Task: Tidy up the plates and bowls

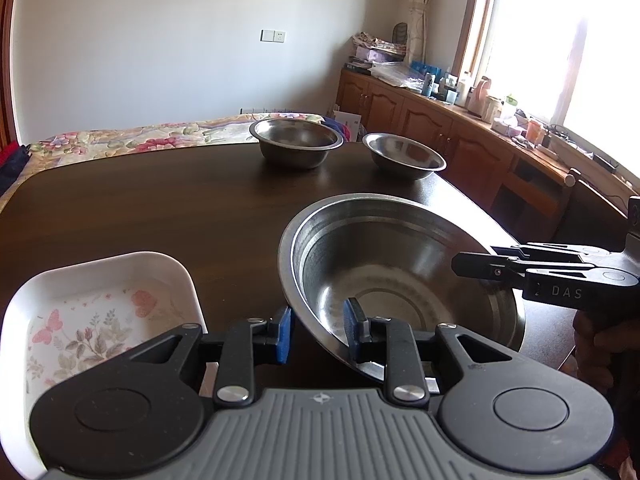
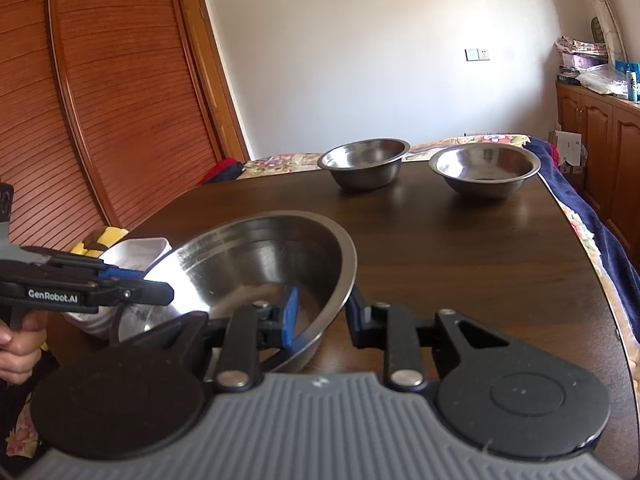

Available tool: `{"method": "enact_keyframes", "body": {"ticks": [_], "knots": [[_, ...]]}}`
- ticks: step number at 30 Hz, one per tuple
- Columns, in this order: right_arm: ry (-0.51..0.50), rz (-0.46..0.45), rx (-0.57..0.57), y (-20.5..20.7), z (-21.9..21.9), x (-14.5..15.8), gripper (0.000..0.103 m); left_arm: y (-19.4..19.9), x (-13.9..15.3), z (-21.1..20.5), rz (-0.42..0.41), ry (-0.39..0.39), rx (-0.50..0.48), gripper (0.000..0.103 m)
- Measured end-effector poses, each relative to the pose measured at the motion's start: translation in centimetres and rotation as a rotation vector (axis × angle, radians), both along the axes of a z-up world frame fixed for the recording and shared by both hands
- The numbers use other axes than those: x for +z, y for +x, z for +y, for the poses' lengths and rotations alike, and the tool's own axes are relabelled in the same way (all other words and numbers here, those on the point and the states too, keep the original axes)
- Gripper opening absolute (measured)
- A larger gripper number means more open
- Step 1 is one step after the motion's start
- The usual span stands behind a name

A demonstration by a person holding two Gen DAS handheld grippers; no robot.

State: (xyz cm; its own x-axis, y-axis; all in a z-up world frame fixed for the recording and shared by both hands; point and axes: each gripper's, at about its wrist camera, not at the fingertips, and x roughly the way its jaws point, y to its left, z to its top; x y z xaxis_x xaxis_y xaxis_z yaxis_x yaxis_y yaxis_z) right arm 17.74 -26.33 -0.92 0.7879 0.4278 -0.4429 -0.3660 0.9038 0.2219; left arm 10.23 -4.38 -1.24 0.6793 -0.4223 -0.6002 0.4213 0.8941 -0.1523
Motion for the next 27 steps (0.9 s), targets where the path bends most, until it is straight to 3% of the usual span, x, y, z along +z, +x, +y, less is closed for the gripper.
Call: {"method": "enact_keyframes", "body": {"ticks": [4, 8, 14, 27], "knots": [[-0.005, -0.002, -0.006, 0.2, -0.1, 0.2, 0.03, 0.2, -0.2, 0.3, 0.005, -0.001, 0.018, 0.038], [-0.007, -0.018, -0.018, 0.2, -0.7, 0.9, 0.04, 0.4, 0.1, 0.8, -0.008, 0.001, 0.039, 0.046], [-0.017, -0.058, -0.041, 0.8, -1.9, 2.4, 0.04, 0.9, 1.1, 1.6, -0.037, 0.0, 0.067, 0.051], [-0.084, -0.144, -0.028, 4.9, -2.6, 5.0, 0.04, 4.4, 2.7, 2.8, -0.083, 0.026, 0.132, 0.051]]}}
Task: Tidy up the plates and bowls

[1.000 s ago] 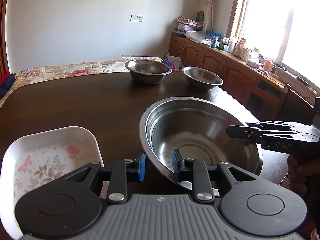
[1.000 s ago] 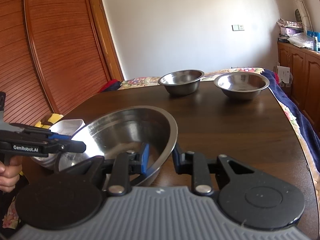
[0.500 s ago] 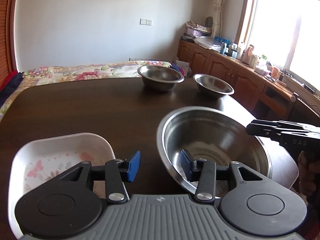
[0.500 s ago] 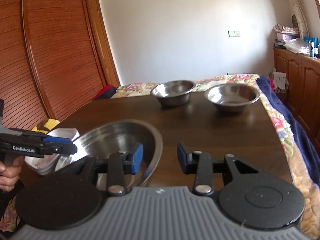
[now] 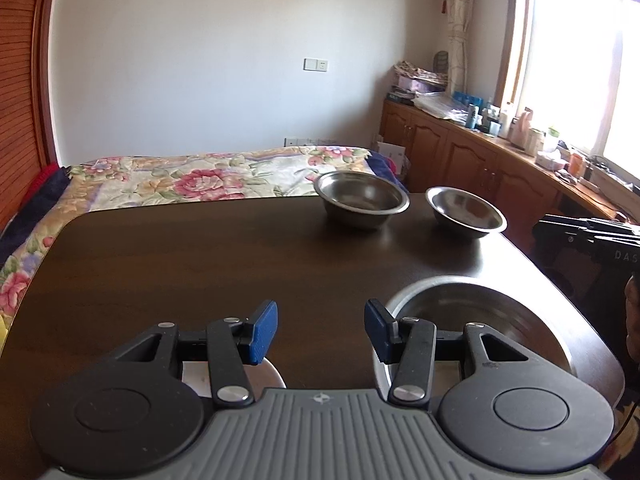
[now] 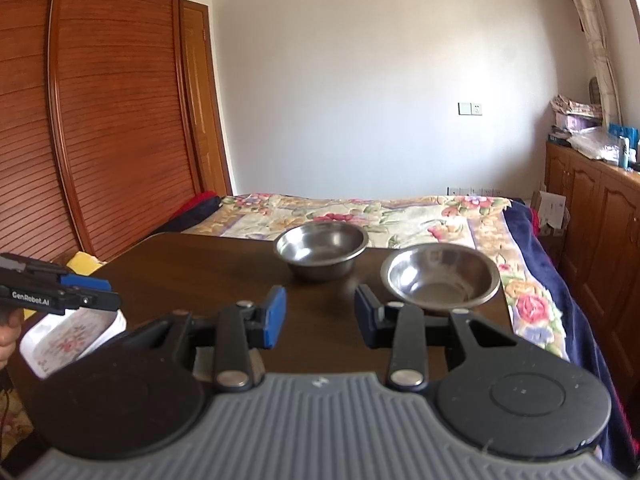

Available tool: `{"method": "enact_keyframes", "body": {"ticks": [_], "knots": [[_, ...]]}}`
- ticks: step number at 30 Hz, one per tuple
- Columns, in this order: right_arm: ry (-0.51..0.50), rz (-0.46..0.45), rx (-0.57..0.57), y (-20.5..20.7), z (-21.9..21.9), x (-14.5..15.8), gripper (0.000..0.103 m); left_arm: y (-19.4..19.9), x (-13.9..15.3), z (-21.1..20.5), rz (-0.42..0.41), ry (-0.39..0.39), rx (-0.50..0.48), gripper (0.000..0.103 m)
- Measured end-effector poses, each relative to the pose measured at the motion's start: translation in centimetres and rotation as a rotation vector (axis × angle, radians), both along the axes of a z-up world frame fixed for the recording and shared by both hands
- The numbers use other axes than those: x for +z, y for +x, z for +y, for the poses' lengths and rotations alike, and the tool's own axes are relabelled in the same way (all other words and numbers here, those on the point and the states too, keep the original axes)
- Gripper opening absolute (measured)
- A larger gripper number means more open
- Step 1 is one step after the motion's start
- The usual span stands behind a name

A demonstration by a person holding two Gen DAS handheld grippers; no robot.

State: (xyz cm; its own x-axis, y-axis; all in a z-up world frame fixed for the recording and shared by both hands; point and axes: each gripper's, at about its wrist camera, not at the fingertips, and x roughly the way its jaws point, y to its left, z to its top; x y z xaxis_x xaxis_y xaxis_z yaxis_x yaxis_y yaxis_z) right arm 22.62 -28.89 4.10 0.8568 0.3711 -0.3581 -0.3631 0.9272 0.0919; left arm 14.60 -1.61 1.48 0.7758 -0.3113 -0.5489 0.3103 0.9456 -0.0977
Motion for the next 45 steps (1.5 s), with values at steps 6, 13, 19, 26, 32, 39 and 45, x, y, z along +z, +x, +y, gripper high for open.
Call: {"method": "enact_keyframes", "body": {"ticks": [6, 13, 19, 26, 32, 39, 45], "knots": [[-0.007, 0.009, 0.012, 2.3, -0.4, 0.1, 0.04, 2.2, 0.1, 0.1, 0.006, 0.008, 0.018, 0.051], [-0.024, 0.007, 0.022, 5.0, -0.1, 0.4, 0.04, 5.3, 0.6, -0.2, 0.004, 0.007, 0.032, 0.051], [-0.02, 0.036, 0.036, 8.1, 0.5, -0.2, 0.04, 7.6, 1.0, -1.2, -0.006, 0.031, 0.026, 0.051], [-0.029, 0.071, 0.031, 11.5, 1.8, -1.0, 0.04, 10.1, 1.0, -2.1, 0.01, 0.029, 0.011, 0.051], [-0.047, 0.099, 0.023, 13.5, 2.8, -1.6, 0.04, 12.4, 0.9, -3.0, 0.033, 0.013, 0.01, 0.051], [-0.044, 0.152, -0.002, 14.9, 3.4, -2.5, 0.04, 14.9, 0.4, -4.2, 0.044, 0.029, 0.006, 0.051], [-0.078, 0.161, 0.002, 15.4, 4.2, -2.6, 0.04, 16.5, -0.5, -5.2, 0.073, 0.022, -0.006, 0.051]]}}
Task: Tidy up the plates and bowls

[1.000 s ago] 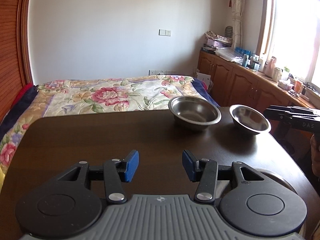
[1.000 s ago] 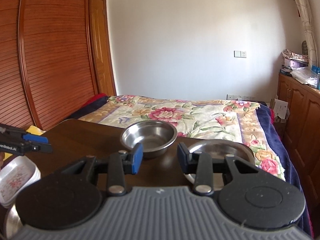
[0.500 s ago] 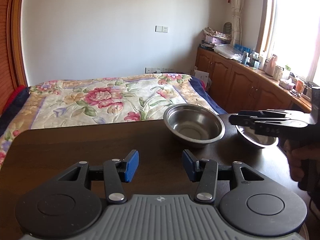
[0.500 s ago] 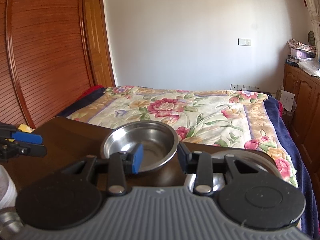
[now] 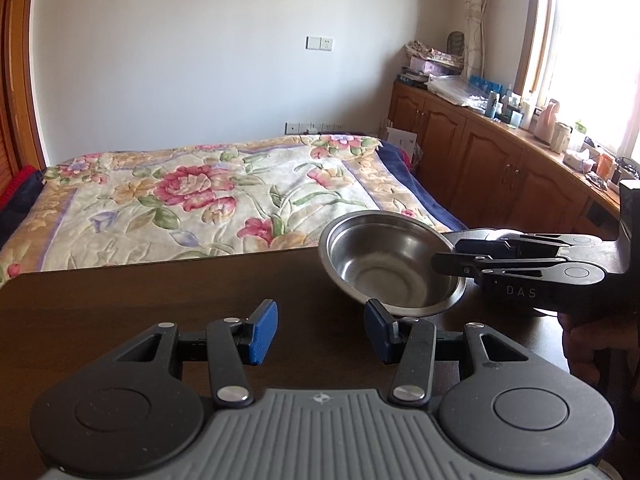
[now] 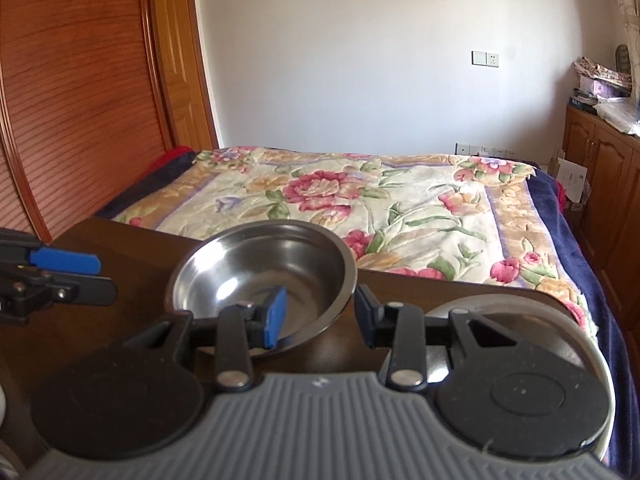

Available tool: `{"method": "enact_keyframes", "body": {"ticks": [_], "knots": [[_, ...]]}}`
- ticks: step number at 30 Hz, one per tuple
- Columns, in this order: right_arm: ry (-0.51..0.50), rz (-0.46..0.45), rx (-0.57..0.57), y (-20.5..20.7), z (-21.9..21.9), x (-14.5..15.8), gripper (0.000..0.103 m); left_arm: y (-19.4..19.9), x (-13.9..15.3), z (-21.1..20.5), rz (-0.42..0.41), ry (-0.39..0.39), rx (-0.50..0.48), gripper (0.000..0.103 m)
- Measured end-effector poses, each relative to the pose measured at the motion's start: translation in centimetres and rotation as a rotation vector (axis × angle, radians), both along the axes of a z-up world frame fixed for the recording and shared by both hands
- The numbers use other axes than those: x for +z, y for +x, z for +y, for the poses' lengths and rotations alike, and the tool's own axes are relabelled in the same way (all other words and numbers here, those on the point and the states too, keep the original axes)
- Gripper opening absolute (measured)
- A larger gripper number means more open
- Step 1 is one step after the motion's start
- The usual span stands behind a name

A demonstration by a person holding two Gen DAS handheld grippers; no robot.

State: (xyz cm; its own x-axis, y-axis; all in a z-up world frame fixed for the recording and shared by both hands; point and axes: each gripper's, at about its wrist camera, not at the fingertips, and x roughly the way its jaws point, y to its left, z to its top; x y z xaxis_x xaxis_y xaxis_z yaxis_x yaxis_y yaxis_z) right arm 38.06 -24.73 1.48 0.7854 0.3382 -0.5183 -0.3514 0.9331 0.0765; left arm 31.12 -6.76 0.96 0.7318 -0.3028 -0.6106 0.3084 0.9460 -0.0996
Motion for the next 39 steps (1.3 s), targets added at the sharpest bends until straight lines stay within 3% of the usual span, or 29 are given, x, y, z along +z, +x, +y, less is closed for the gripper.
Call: {"method": "enact_keyframes", "body": {"ticks": [8, 14, 20, 24, 32, 39], "knots": [[-0.036, 0.011, -0.006, 0.9, 0.7, 0.1, 0.04, 2.7, -1.2, -0.4, 0.09, -0.073, 0.011, 0.051], [-0.034, 0.024, -0.005, 1.2, 0.7, 0.0, 0.04, 3.6, -1.3, -0.9, 0.09, -0.082, 0.023, 0.05], [-0.032, 0.036, 0.009, 1.3, 1.0, -0.1, 0.037, 4.2, -1.5, -1.2, 0.104, -0.08, 0.02, 0.036], [-0.021, 0.047, 0.02, 1.3, 1.1, -0.3, 0.028, 4.4, -1.5, -1.5, 0.111, -0.073, 0.013, 0.025], [0.01, 0.043, 0.028, 0.7, 0.8, -0.1, 0.02, 3.9, -1.3, -0.9, 0.103, -0.055, 0.022, 0.02], [0.033, 0.033, 0.036, 0.0, 0.6, 0.8, 0.019, 2.6, -0.1, -0.5, 0.081, -0.072, 0.014, 0.019]]}}
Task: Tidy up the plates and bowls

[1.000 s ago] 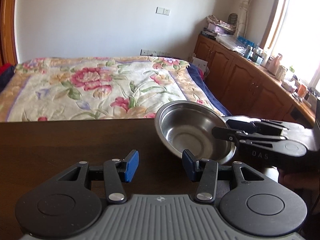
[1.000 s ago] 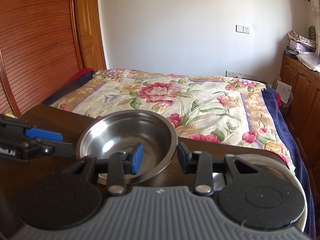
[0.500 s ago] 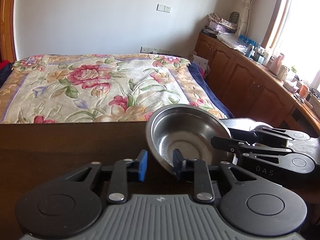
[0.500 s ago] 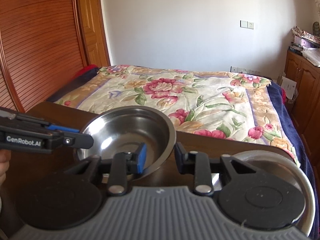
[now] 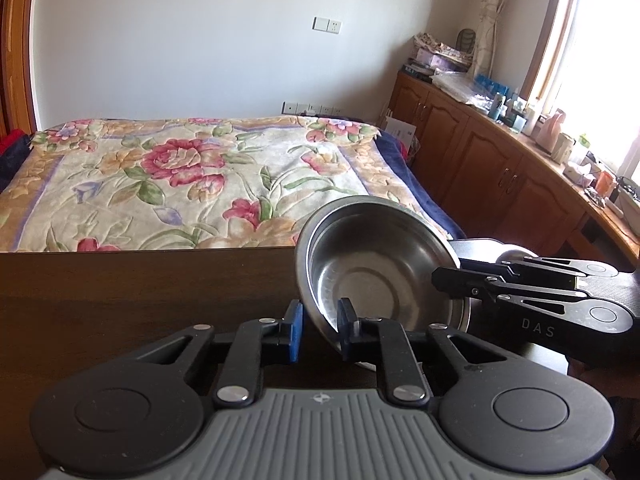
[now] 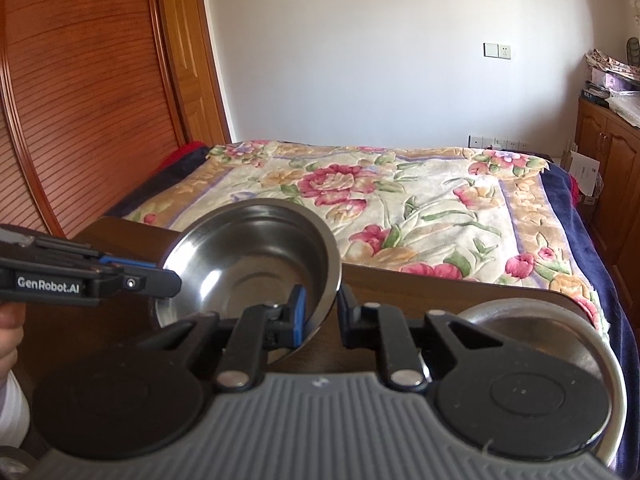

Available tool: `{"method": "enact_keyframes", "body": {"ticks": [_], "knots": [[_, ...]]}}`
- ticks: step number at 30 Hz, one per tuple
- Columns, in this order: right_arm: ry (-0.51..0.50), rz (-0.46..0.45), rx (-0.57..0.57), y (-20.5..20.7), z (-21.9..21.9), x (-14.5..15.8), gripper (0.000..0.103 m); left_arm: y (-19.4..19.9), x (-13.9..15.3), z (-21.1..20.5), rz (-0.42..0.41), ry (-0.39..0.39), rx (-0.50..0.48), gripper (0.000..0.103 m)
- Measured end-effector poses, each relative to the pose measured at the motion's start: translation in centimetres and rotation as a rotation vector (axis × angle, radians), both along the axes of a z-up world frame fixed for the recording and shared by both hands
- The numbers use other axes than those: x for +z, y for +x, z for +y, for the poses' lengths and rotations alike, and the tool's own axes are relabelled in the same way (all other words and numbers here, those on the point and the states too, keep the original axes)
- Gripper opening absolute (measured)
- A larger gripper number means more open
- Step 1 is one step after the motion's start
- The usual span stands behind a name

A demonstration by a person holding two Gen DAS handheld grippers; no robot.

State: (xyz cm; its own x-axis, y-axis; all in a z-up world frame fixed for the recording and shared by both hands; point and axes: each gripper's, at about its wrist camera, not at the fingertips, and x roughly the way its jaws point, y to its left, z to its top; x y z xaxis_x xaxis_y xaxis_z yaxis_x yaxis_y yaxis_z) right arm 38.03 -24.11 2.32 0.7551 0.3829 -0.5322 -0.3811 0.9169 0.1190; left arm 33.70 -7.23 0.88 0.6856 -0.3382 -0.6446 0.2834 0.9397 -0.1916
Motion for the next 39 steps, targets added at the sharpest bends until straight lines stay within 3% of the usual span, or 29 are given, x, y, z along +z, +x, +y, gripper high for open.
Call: {"method": "enact_keyframes", "body": {"ticks": [24, 39], "knots": [[0.112, -0.077, 0.012, -6.9, -0.7, 3.7, 0.019, -9.6, 5.5, 1.4, -0.152, -0.054, -0.057, 0.02], [0.088, -0.079, 0.019, -11.7, -0.2, 3.5, 0.019, -15.2, 4.6, 2.9, -0.159, -0.069, -0.094, 0.02]]}}
